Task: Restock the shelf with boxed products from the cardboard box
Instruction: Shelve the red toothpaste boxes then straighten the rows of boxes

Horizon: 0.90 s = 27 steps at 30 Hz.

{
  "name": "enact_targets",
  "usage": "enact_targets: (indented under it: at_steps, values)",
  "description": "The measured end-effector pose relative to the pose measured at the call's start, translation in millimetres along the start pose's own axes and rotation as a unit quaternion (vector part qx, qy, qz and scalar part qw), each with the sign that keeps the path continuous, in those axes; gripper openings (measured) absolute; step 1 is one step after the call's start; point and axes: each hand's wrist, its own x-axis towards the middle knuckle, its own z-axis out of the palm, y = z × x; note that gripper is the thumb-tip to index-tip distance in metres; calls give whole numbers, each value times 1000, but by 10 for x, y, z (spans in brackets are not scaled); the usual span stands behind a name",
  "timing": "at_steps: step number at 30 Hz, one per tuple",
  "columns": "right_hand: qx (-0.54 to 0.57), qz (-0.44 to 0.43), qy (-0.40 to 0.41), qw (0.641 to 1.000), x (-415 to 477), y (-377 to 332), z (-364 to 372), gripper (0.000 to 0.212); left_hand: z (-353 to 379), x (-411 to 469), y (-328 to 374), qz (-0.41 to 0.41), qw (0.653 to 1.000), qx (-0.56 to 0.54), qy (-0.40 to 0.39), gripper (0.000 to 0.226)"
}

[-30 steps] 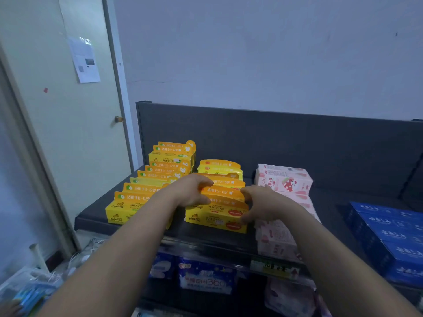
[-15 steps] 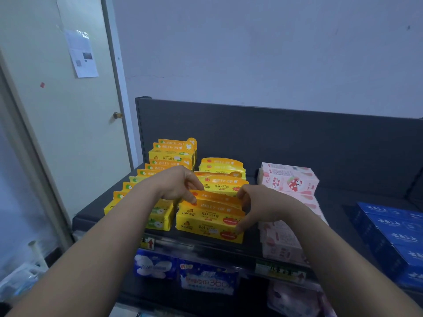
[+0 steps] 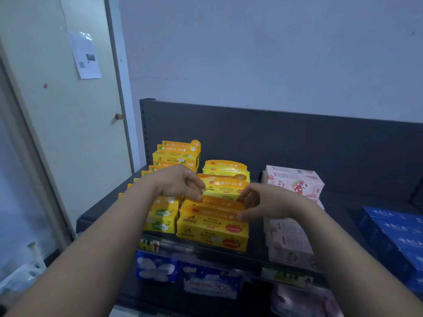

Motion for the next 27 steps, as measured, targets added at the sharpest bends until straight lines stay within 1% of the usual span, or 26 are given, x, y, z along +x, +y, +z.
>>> enact_targets:
  at_steps: [2,4,6,9,11,15,21,27]
  values:
    - [1,4,60,998,37,32,-60,55,-7,50,7,6,999,-17,31,35]
    - [-3,12,110,994,114,78,-87,51,11,141,8,10,997,1,73,34]
    - [1,22,122,992,217,111,-83,58,36,255,4,16,994,24,109,36]
    - [-17,35,121,992,362,112,-87,73,47,433,1,25,989,46,135,44]
    - [-30,40,116,992,447,99,-103,76,37,543,21,27,989,72,129,50]
    - [-54,56,99,992,602,94,-109,74,23,747,51,14,990,108,90,57]
    - [-37,63,77,994,740,99,-91,57,41,913,68,3,987,154,48,51]
    - [-21,69,71,995,721,130,-97,53,-3,889,27,6,985,169,33,51]
